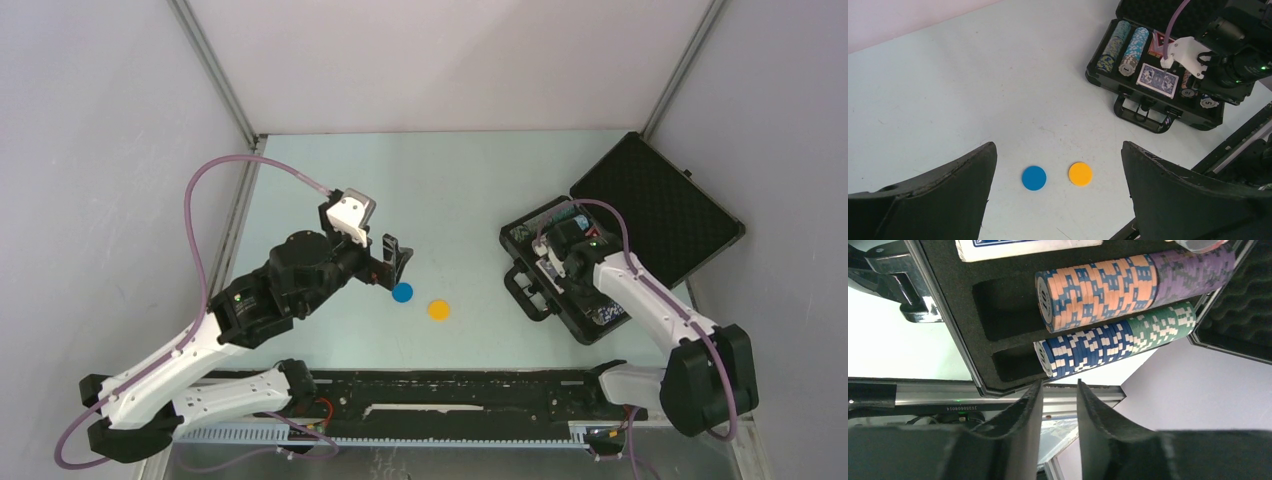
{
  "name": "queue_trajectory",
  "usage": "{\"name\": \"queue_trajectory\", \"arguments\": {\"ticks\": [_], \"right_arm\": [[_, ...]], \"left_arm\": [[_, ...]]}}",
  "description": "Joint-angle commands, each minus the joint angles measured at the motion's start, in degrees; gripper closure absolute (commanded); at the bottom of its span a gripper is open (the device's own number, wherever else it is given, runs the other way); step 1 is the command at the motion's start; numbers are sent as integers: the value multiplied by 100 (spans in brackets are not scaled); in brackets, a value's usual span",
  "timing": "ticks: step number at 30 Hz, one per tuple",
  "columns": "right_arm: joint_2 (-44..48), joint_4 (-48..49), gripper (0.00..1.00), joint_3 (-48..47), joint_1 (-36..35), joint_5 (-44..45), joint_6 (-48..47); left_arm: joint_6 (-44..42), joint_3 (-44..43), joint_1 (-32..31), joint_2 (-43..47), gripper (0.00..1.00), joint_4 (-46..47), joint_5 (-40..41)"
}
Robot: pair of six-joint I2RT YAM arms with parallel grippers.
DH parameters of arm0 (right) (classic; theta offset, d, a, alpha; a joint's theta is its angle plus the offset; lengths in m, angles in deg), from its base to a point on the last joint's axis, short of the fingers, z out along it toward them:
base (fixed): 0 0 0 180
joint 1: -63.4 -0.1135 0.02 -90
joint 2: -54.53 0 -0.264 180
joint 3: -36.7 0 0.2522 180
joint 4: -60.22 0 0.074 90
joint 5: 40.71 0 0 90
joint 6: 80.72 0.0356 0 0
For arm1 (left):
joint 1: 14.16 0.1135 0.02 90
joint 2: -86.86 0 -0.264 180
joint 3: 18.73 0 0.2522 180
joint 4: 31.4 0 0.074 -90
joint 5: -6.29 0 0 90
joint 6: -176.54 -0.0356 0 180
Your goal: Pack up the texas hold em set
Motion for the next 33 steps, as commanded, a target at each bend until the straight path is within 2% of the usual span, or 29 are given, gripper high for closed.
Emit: {"name": "queue_trajectory", "arguments": {"ticks": [1, 5, 8, 9, 11, 13, 16, 18, 20, 21, 22, 23, 25, 27, 30, 33], "right_arm": [[564, 96, 58, -77, 80, 152, 182], [1274, 226, 55, -77, 194, -214, 143], [1886, 439, 59, -108, 204, -555, 157], [2066, 528, 63, -154, 183, -759, 166], [2441, 544, 65, -361, -212, -942, 100], [2698, 697, 59, -469, -798, -747, 160], [2874, 1033, 51, -665, -1157, -750, 259], [2919, 1468, 38, -702, -1196, -956, 563], [2901, 1952, 29, -682, -1186, -1468, 921], [2865, 2243, 21, -641, -1184, -1941, 1144], [2815, 2518, 3, -587, -1185, -2298, 1420], [2738, 2802, 1, -541, -1185, -2596, 1759], [2559, 3222, 0, -494, -1167, -3065, 2596], [2423, 3452, 0, -491, -948, -3975, 3124], [2391, 3729, 0, -307, -154, -5460, 3812], [2582, 4347, 0, 295, 779, -6711, 4560]], "left_arm": [[-123, 160, -36, 16, 0, 165, 137], [-140, 159, -23, -57, 1, 157, 193], [-125, 167, 75, -115, 0, 156, 189], [-111, 168, 135, -136, 0, 160, 164], [-93, 179, 279, -166, 0, 177, 115], [-68, 217, 461, -194, 0, 225, 60], [-36, 298, 826, -202, 0, 340, 34], [-34, 354, 1030, -206, 0, 393, 102], [-41, 400, 1219, -223, 0, 430, 233], [-43, 419, 1314, -232, 0, 463, 304], [-50, 441, 1391, -243, 0, 484, 370], [-60, 461, 1447, -259, 0, 497, 444], [-87, 450, 1506, -307, 0, 505, 630], [-60, 382, 1545, -366, 0, 516, 612], [126, 40, 1621, -495, 0, 399, 339], [368, -367, 1629, -589, 0, 284, 14]]}}
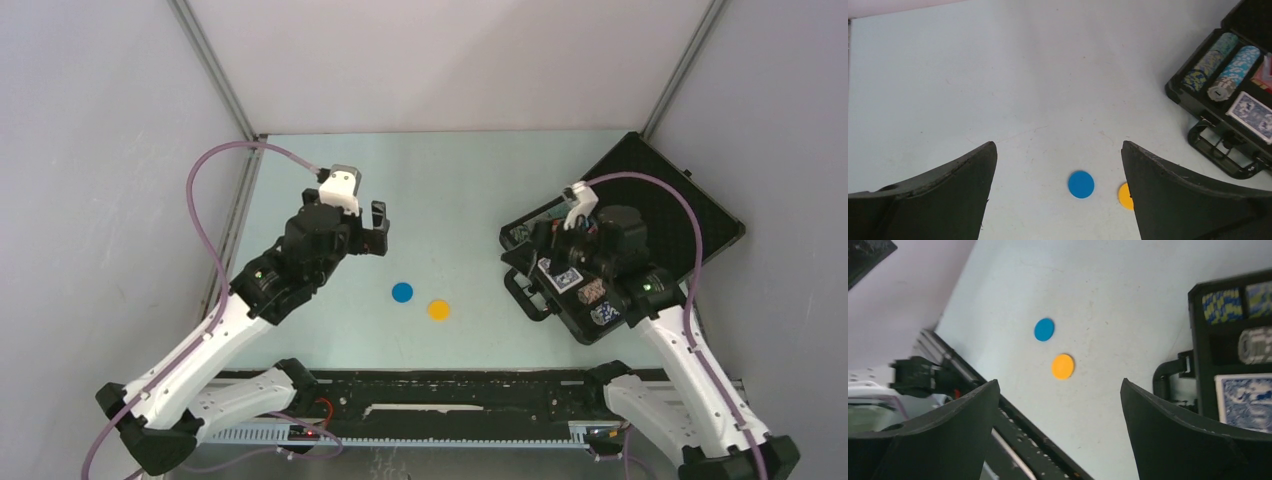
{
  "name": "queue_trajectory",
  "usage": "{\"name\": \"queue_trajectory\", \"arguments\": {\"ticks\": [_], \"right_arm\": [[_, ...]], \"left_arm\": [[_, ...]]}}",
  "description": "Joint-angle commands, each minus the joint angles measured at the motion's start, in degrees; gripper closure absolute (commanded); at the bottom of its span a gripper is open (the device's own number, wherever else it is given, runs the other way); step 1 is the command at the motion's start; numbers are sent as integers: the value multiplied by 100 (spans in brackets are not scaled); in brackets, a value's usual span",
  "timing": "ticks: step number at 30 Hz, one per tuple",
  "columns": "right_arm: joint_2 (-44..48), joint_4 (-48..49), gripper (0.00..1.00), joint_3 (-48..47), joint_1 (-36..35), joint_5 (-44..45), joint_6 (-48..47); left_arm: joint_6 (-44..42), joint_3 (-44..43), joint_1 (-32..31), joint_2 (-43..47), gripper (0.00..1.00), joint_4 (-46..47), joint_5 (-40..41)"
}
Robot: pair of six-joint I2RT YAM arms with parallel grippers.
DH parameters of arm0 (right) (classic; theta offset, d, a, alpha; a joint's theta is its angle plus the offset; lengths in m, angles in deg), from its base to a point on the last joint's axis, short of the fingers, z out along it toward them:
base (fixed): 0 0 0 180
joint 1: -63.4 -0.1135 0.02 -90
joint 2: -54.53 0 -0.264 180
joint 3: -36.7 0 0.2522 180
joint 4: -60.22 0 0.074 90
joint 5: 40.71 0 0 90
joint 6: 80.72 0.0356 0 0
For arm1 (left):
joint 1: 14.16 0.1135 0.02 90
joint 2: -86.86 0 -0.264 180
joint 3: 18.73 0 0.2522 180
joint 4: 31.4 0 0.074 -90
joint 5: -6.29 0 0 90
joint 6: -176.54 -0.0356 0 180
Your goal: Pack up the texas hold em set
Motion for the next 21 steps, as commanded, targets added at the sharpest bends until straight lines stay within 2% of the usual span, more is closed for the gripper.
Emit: {"name": "queue_trajectory", "arguments": {"ticks": [1, 4, 8, 10, 14, 17, 21], "right_arm": [[296, 1187, 0, 741, 1168, -2547, 1582], [318, 1253, 0, 928, 1535, -3085, 1538], [252, 1088, 0, 930, 1241, -2588, 1406], [116, 986, 0, 899, 838, -2038, 1300], [-598, 711, 0, 636, -334, -355, 1075], [-1537, 735, 0, 323, -1329, 753, 1045], [-2931, 669, 3, -442, -2099, 1529, 885]], "left_arm": [[416, -764, 54, -102, 0, 31, -425], [632, -1171, 63, -230, 0, 39, -753], [603, -1676, 60, -369, 0, 68, -901], [452, -1661, 66, -352, 0, 163, -742], [149, -1354, 74, -209, 0, 254, -173], [-51, -924, 67, -10, 0, 437, 209], [-133, -462, 70, 188, 0, 731, 599]]}}
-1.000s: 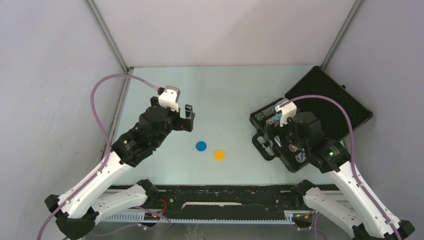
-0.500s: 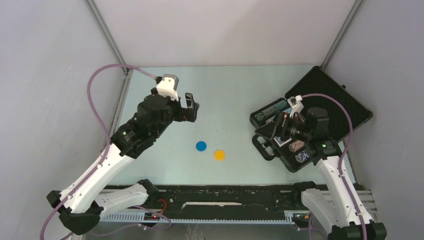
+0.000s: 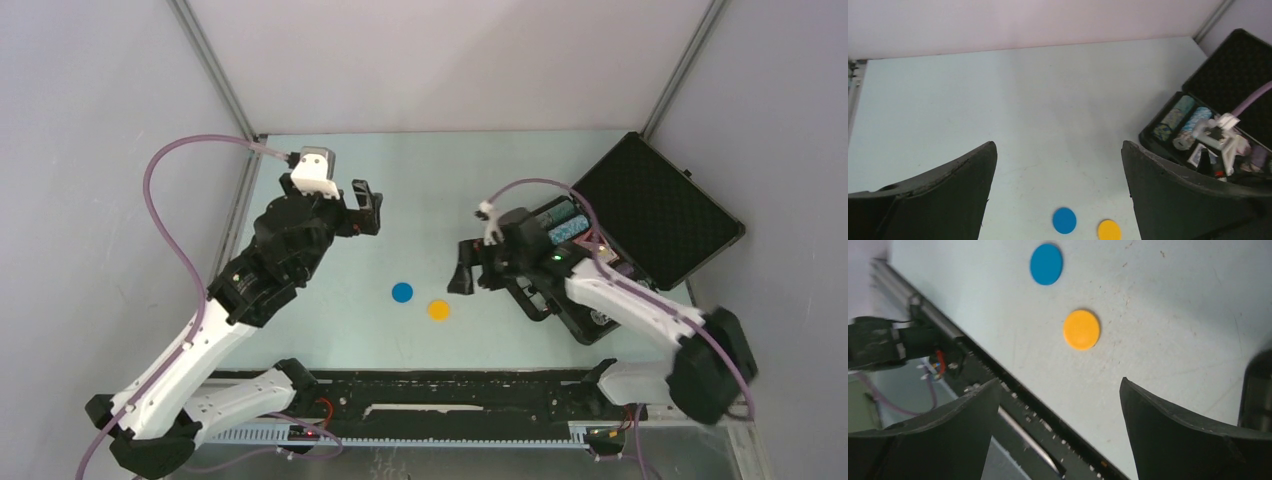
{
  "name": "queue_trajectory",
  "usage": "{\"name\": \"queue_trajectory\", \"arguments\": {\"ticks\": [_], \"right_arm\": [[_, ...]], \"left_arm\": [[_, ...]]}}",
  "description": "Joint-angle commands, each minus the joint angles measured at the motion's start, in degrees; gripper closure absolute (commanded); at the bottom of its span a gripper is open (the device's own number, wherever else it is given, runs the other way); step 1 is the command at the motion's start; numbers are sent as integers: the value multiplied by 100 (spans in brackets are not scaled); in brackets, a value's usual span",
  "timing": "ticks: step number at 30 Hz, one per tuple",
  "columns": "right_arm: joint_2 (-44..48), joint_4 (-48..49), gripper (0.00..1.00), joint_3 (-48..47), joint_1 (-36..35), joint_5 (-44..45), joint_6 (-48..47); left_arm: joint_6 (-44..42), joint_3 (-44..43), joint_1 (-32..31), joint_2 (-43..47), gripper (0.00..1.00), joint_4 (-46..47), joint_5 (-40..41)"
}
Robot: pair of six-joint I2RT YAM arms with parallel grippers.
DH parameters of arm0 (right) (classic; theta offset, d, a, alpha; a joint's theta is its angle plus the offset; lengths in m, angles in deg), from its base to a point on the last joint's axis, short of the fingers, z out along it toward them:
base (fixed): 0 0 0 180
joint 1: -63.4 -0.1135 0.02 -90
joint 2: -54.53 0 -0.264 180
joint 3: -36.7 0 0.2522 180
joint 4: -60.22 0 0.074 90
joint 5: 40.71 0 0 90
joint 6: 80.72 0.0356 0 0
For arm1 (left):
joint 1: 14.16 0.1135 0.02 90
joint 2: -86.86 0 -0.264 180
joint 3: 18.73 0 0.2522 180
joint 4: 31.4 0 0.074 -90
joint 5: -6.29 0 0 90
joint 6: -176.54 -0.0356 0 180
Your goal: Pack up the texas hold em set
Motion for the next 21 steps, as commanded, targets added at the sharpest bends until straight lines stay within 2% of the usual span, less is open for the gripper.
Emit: {"name": "queue_trajectory", "arguments": {"ticks": [1, 5, 8, 14, 21], "right_arm": [[-1316, -120, 3, -937, -769, 1497, -361], [-2668, -644, 1, -1895, -1484, 2367, -704], [-3246, -963, 1, -2348, -1793, 2773, -860], [-3679, -1173, 1, -2420, -2211, 2982, -985], [-4008, -1275, 10, -2420, -2256, 3057, -814]], "left_arm": [[-194, 452, 35, 227, 0, 450, 701], [-67, 599, 34, 396, 0, 553, 747], [-43, 674, 36, 499, 0, 627, 735], [71, 651, 65, 485, 0, 606, 424], [85, 651, 82, 526, 0, 580, 458]]}}
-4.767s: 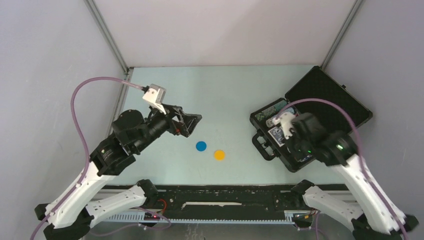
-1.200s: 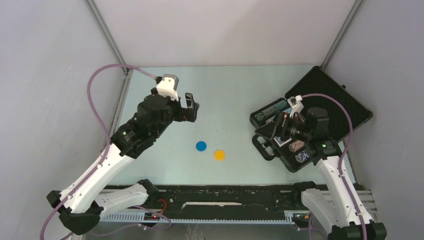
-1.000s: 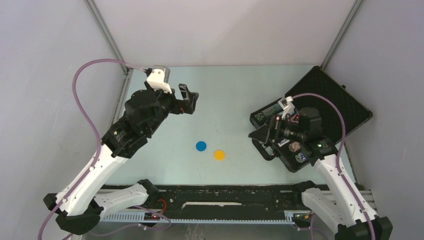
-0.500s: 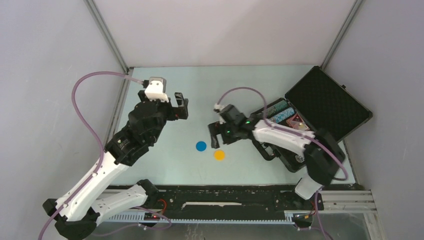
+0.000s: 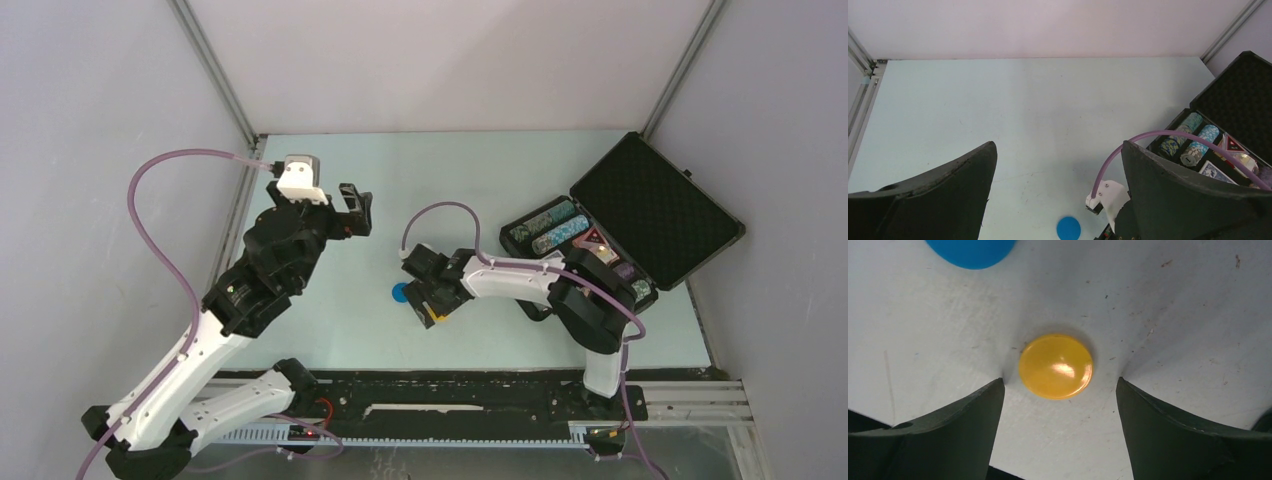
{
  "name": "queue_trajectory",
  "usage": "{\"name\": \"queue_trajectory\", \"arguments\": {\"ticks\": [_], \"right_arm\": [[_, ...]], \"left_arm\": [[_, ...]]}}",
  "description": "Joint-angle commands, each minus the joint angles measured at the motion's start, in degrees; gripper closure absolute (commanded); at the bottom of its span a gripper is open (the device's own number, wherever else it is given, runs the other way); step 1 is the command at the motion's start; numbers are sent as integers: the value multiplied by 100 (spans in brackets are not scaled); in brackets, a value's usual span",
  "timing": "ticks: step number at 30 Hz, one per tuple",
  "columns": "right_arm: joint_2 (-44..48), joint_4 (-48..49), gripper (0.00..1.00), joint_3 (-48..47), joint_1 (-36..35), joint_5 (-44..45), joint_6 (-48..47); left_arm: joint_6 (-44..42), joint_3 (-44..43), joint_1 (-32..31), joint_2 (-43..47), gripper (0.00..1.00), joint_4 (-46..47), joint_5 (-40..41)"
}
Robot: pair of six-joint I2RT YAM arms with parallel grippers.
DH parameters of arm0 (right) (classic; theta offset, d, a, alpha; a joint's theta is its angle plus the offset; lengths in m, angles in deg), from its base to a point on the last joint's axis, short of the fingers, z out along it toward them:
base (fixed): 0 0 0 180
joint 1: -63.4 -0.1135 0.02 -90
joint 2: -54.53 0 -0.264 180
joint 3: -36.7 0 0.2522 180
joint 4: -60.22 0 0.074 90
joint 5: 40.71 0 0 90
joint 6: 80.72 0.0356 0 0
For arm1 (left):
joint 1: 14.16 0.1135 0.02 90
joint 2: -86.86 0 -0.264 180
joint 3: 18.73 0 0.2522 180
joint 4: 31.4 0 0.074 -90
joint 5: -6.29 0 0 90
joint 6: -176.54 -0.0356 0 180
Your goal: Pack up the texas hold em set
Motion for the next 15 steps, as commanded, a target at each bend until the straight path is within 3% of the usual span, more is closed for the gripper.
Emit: {"name": "queue_trajectory", "arguments": {"ticks": [1, 15], "right_arm": [[-130, -96, 11, -181, -41, 261, 25], [-176, 211, 18, -238, 49, 46, -14]], "left_arm": [[87, 73, 45, 60, 0, 194, -14], [65, 96, 48, 95, 0, 194, 56]]}}
